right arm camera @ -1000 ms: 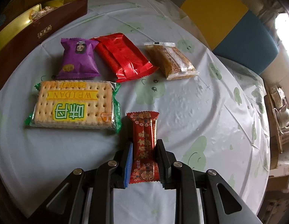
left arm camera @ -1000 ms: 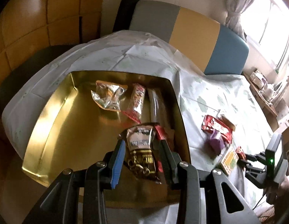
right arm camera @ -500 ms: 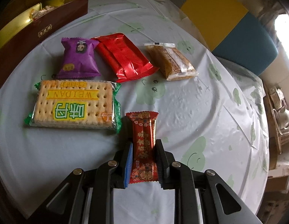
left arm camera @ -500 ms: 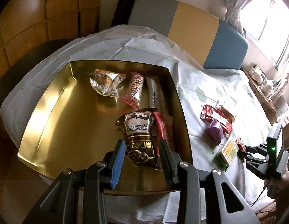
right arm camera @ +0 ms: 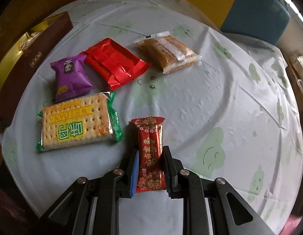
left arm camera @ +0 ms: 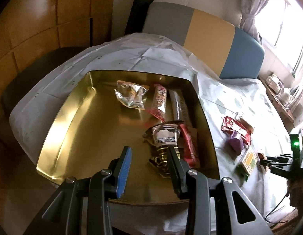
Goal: Organize snacks
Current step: 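Carry the red candy bar into the gold tray and open the right gripper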
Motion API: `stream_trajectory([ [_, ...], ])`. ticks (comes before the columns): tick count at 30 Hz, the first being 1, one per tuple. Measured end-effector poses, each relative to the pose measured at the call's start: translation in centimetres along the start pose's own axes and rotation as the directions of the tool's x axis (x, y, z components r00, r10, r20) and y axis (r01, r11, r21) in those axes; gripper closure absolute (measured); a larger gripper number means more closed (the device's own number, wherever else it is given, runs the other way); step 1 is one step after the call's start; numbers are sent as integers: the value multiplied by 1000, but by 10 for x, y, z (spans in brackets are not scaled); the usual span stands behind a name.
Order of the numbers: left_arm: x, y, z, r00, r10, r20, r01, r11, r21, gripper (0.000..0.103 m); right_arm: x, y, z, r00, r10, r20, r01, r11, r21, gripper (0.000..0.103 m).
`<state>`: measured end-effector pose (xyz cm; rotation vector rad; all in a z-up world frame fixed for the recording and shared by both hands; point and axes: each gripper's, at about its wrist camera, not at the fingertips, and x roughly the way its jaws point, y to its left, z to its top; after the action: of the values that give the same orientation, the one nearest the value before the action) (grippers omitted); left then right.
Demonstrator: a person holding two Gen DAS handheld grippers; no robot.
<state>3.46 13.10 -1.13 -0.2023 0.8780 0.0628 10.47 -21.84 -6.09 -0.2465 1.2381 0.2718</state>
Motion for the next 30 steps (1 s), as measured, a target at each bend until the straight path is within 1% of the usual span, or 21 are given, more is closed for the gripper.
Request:
stream_trajectory([
  [4, 0, 8, 0, 1000, 11, -1, -11, 1000, -17, 65, -20, 6, 3, 998, 22, 62, -23, 1000, 18, 81],
  [8, 1, 12, 0, 1000, 17, -2, -17, 999, -27, 65, -41, 19, 6, 989, 66, 135, -70, 997, 18, 81],
  [10, 0, 14, 0, 1000, 18, 0, -18, 999, -30, 65, -46, 28, 8, 984, 86, 158, -88, 996, 4, 81],
  [13, -1, 15, 0, 1000, 21, 5, -21, 999, -33, 65, -57, 51, 11, 972, 137, 190, -135, 991, -21, 81],
  [17, -3, 19, 0, 1000, 25, 10, -25, 999, -38, 65, -75, 93, 26, 943, 226, 243, -212, 974, -84, 81],
  [20, -3, 24, 0, 1000, 29, 8, -29, 998, -49, 65, -88, 126, 37, 915, 300, 270, -270, 952, -143, 81],
  [24, -3, 34, 0, 999, 43, 15, -41, 996, -77, 65, -93, 165, 54, 875, 404, 266, -354, 910, -217, 81],
  [26, -5, 43, 1, 998, 55, 24, -52, 993, -102, 65, -93, 183, 61, 858, 443, 261, -386, 890, -242, 81],
  [30, -7, 56, 2, 997, 74, 27, -70, 990, -126, 65, -87, 222, 72, 829, 504, 243, -430, 852, -298, 80],
])
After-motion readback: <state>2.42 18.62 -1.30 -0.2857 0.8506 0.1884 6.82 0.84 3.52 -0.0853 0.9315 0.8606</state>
